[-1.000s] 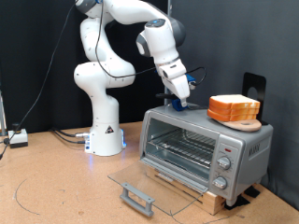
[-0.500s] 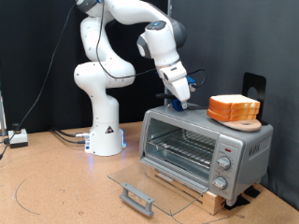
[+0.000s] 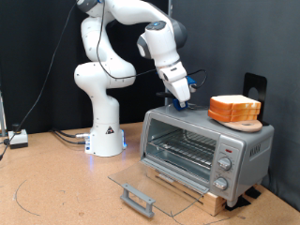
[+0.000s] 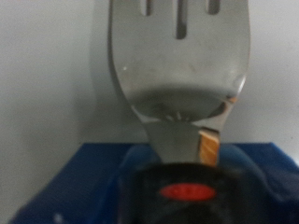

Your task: Make a piece of toast with the oven

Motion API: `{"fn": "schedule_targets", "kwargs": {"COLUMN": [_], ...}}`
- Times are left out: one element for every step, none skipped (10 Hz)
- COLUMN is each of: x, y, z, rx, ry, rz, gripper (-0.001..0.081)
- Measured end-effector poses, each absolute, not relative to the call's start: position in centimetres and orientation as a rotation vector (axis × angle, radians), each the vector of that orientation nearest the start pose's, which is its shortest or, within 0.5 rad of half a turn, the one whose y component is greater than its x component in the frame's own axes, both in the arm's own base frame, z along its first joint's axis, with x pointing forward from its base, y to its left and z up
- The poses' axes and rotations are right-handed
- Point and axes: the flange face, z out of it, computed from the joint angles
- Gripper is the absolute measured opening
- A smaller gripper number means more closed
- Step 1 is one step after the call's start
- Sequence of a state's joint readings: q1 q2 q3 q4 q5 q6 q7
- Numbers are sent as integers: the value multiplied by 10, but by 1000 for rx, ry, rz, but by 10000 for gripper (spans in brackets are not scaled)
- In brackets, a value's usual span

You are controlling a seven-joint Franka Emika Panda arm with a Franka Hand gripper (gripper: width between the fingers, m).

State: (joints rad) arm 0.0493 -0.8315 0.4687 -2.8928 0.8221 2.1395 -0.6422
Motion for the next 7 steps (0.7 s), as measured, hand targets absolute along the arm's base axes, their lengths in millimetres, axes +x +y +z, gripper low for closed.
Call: {"fn": "schedule_targets", "kwargs": {"x": [266,266,266,266,267,268,270], "y": [159,159,159,159,159,159,158], "z": [380,380,380,380,380,384,392], "rx": [-2668,-2668,-2668,-2668,-2667,-2655,-2632], "ry": [-817,-817,-817,-817,-816,-803,-790], "rz": [-195,-195,-195,-195,-198,-208,-227], "gripper": [394,394,394,394,394,394,394]}}
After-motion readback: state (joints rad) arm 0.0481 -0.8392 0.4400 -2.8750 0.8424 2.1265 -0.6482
